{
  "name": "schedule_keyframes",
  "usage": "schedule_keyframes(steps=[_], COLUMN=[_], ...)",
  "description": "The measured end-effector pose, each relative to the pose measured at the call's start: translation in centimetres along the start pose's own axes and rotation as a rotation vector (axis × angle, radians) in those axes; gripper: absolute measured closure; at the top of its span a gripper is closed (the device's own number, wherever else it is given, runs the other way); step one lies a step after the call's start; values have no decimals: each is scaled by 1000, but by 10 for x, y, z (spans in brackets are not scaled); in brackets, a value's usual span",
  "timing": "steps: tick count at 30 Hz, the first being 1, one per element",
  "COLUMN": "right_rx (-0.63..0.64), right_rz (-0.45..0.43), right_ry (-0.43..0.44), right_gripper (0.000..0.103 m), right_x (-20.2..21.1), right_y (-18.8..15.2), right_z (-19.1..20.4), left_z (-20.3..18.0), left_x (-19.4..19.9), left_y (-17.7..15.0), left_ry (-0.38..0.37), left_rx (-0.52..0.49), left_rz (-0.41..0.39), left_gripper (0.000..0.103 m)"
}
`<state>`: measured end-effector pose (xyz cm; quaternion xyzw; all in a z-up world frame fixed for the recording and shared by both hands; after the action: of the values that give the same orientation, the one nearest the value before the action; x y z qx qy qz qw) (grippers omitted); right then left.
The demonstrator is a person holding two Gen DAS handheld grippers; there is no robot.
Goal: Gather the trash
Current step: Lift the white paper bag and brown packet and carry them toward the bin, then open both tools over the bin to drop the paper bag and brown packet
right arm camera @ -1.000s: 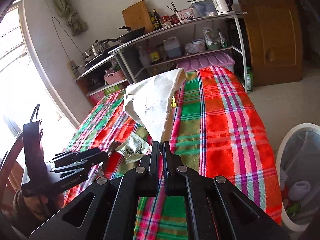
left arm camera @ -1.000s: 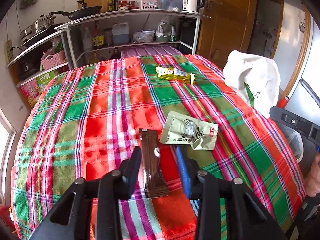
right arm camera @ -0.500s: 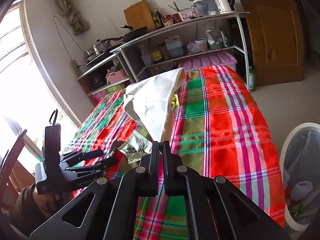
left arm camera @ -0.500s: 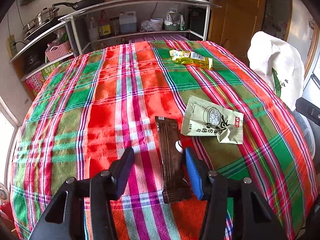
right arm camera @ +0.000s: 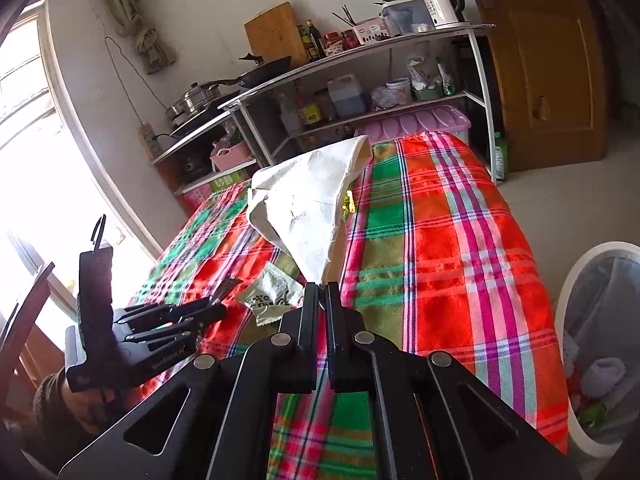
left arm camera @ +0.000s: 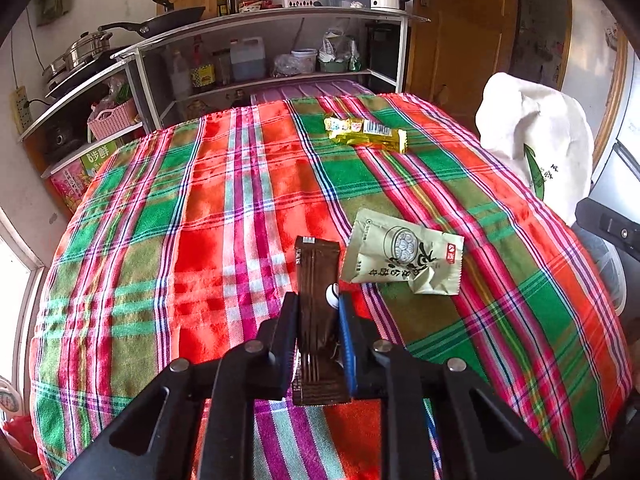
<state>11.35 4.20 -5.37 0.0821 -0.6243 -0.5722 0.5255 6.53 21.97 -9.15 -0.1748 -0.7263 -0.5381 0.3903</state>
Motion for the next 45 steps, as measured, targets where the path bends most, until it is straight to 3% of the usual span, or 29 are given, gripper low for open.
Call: schedule_keyframes(steps=[9,25,39,45], right_rx=[-12,-97,-227,-261], right_rz=[-30,-84,-46,29], right_ry=[-42,-213,-428,-513], right_gripper=[100,100,100,100], right_x=[25,106,181,191], right_y=[-2,-21,-74,-104], right_z=[-10,-83,-177,-208], left_z=[-40,-178,-313,-347], left_x=[32,49,37,27], left_y=[12,18,-11,-24], left_ry=[-74,-255,-463,-480], left_rx=[-46,-207,-311,-346], left_rz=[-52,-75,45,85], left_gripper=[83,83,82,82])
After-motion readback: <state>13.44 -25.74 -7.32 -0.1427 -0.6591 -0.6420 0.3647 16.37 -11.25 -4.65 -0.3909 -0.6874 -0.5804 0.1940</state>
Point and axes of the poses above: each gripper's, at about its wrist camera, not at the fingertips, and x roughly against the way its jaws point, z to its left, y to its top, the point moved 9 cm from there along -x, roughly the way its jaws point, and after that the axes turned 11 degrees about x, right-handed, at the moved point
